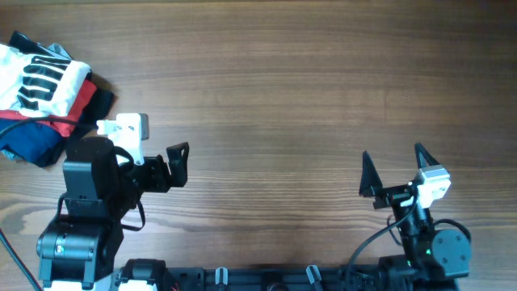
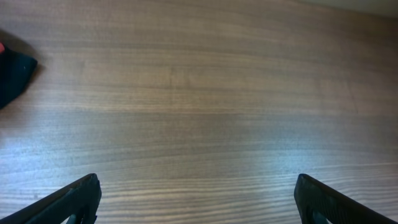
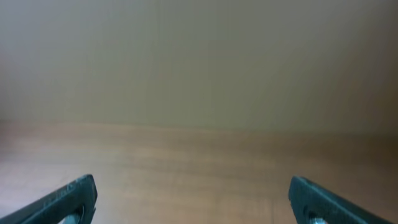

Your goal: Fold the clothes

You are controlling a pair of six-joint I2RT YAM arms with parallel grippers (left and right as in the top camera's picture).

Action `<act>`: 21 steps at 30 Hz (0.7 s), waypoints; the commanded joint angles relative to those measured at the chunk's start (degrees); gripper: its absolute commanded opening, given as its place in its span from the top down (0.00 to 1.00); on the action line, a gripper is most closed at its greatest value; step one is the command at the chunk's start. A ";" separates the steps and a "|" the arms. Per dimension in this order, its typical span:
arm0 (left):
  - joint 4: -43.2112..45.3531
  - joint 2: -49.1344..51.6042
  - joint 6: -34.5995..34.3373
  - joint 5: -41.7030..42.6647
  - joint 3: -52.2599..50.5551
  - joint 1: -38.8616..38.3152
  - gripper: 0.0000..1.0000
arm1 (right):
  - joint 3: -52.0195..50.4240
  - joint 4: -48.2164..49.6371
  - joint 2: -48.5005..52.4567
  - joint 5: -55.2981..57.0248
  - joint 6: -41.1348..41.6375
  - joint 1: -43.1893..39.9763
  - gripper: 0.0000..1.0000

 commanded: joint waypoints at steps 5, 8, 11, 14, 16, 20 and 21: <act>0.17 -0.04 1.14 -0.33 -0.31 0.04 0.00 | -13.25 12.61 -1.20 -2.51 -3.10 -1.95 0.00; 0.17 -0.04 1.14 -0.31 -0.31 0.04 0.00 | -13.25 8.76 -1.20 -2.47 -2.80 -1.95 0.00; 0.17 -0.04 1.14 -0.33 -0.31 0.04 0.00 | -13.25 8.68 -1.09 -2.47 -2.80 -1.95 0.00; 0.17 -0.04 1.14 -0.33 -0.31 0.04 0.00 | -13.25 8.68 -0.72 -2.47 -2.78 -1.95 0.00; 0.17 -0.04 1.14 -0.31 -0.31 0.04 0.00 | -13.25 8.68 -0.72 -2.47 -2.80 -1.95 0.00; 0.17 -0.04 1.14 -0.31 -0.31 0.04 0.00 | -13.25 8.68 -0.72 -2.45 -2.82 -1.95 0.00; 0.17 -0.04 1.14 -0.31 -0.31 0.04 0.00 | -13.25 8.68 -0.72 -2.47 -2.78 -1.95 0.00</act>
